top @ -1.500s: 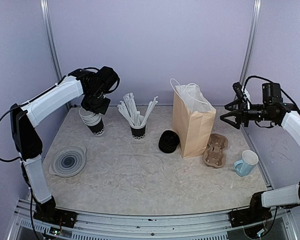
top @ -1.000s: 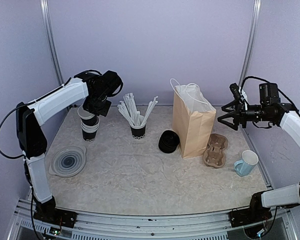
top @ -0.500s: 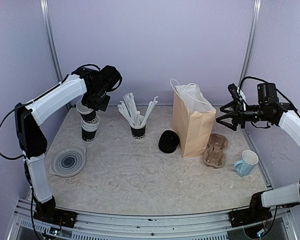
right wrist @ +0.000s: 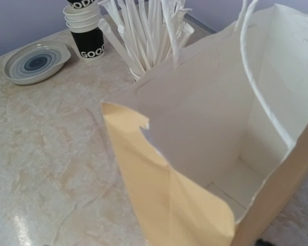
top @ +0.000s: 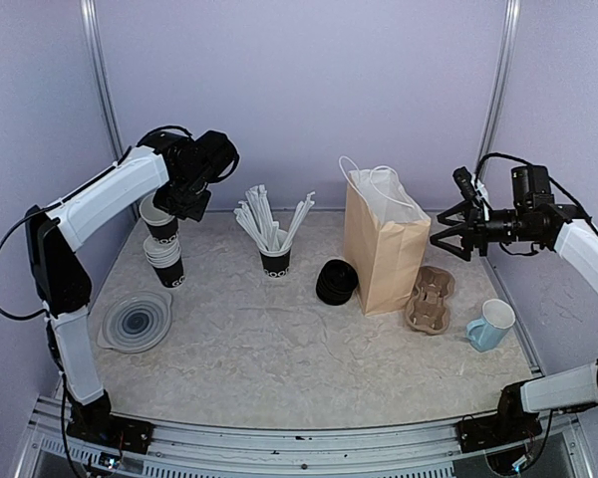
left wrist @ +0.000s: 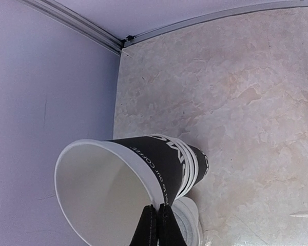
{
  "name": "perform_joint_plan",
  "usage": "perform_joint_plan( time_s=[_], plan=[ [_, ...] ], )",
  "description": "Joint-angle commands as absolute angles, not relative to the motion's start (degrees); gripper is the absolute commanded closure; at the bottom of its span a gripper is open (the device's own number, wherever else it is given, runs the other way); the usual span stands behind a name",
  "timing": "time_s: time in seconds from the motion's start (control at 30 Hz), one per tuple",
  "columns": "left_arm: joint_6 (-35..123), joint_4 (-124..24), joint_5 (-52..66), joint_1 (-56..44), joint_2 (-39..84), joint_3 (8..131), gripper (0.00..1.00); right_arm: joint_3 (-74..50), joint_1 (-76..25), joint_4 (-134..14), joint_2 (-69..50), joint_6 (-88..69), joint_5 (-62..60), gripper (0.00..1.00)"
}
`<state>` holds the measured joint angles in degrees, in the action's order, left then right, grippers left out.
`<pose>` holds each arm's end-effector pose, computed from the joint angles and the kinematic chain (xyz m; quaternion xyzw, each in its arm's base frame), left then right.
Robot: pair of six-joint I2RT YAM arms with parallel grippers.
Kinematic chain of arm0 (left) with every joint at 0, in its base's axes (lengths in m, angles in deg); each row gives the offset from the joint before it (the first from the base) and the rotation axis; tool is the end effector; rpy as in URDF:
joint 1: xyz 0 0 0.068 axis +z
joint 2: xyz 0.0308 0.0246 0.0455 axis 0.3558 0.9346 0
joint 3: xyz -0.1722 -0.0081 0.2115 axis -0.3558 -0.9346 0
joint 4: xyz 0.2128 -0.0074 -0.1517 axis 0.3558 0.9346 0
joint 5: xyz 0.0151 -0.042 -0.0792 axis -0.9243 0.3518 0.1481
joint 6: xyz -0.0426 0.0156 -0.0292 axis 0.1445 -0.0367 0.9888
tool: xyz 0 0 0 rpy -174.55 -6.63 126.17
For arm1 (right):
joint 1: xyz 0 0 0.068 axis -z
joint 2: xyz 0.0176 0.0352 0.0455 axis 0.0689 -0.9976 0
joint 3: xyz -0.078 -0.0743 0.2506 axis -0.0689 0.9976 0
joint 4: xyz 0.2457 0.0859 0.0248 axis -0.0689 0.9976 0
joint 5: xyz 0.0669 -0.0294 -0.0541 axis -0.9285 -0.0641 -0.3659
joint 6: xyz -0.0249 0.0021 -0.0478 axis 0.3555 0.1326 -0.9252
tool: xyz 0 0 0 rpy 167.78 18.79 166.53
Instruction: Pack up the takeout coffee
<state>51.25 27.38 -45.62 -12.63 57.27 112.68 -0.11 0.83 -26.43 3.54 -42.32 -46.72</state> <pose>0.3349 -0.1914 0.3469 0.0549 0.9123 0.2678 0.3049 0.2436 0.0417 0.3398 -0.3886 0.7325 0.3169 0.4604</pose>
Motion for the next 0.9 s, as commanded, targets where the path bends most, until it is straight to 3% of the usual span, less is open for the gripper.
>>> perform_joint_plan(
  time_s=[0.0,0.23,0.5,0.67,0.87],
  plan=[
    [52.7,29.8,-52.0,-15.9,53.4,117.8,1.00,-1.6,-0.1,-25.4,3.0,-42.7,-47.0,0.16],
    [46.7,24.4,-48.6,-27.8,47.9,119.1,1.00,-3.0,-0.1,-19.2,4.6,-46.8,-43.9,0.17],
    [35.6,17.4,-22.5,-43.4,39.9,100.4,1.00,7.2,-11.3,-22.9,4.3,-53.8,-28.0,0.49],
    [34.9,14.9,-18.5,-47.8,40.4,96.1,1.00,5.6,-16.0,-29.6,-2.4,-52.6,-20.4,0.74],
    [34.3,10.5,-17.5,-51.4,46.3,96.2,1.00,1.4,-16.1,-38.2,-8.3,-48.5,-15.0,0.78]
  ],
)
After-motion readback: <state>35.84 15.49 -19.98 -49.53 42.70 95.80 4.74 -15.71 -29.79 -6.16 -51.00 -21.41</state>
